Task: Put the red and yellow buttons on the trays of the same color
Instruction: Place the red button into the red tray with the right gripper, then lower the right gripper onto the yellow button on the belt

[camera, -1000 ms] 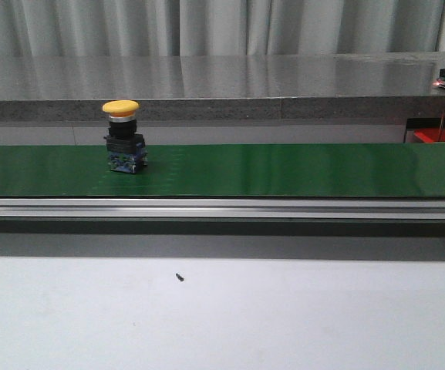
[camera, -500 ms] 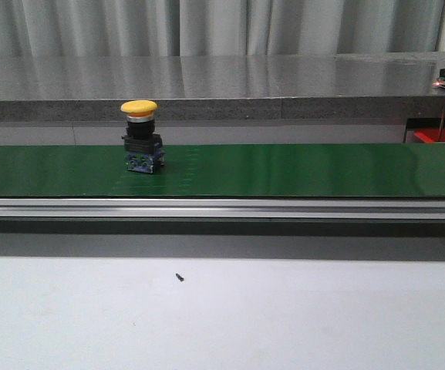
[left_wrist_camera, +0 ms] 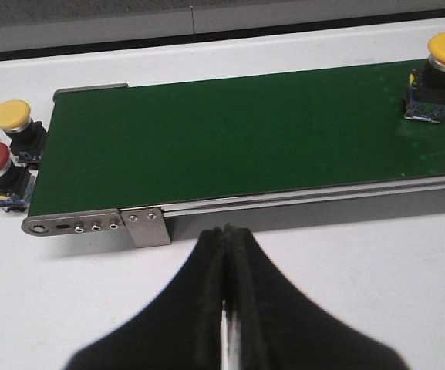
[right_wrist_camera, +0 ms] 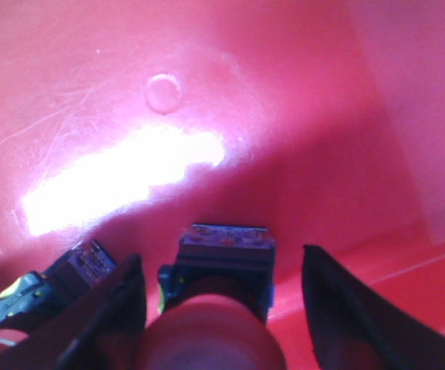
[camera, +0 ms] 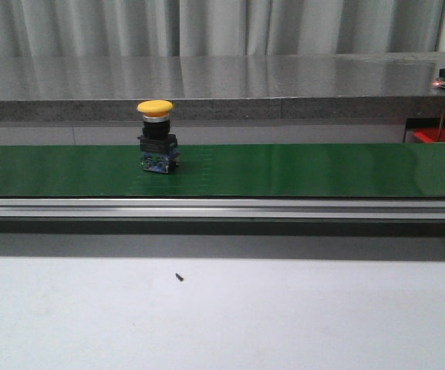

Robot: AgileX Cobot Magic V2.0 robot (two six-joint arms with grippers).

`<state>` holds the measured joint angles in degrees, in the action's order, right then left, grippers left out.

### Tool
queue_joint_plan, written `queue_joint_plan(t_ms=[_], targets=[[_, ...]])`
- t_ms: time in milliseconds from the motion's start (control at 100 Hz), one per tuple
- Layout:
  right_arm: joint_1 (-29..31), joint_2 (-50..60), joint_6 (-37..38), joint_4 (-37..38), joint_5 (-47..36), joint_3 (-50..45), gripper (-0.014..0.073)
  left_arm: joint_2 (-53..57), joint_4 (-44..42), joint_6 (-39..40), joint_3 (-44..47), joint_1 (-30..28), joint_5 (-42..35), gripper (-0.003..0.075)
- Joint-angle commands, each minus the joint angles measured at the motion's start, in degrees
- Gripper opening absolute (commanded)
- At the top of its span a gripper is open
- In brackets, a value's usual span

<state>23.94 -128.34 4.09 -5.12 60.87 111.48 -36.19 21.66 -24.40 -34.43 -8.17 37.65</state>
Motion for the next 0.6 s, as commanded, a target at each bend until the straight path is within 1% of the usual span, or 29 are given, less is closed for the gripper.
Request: queue_joint_plan(t_ms=[0, 300, 590], targets=[[0.32, 4.23, -0.5, 0.76, -1.23, 1.53, 0.0465, 0.14, 1.17, 0.01, -1.49, 0.44, -4.33, -0.002], [0.32, 9.42, -0.5, 3.01, 0.84, 1.53, 0.0465, 0.14, 1.17, 0.01, -1.49, 0.44, -4.33, -0.002], [0.13, 15.98, -0.5, 2.11, 3.19, 1.48, 0.0465, 0.14, 1.17, 0.01, -1.49, 0.44, -4.33, -0.002]])
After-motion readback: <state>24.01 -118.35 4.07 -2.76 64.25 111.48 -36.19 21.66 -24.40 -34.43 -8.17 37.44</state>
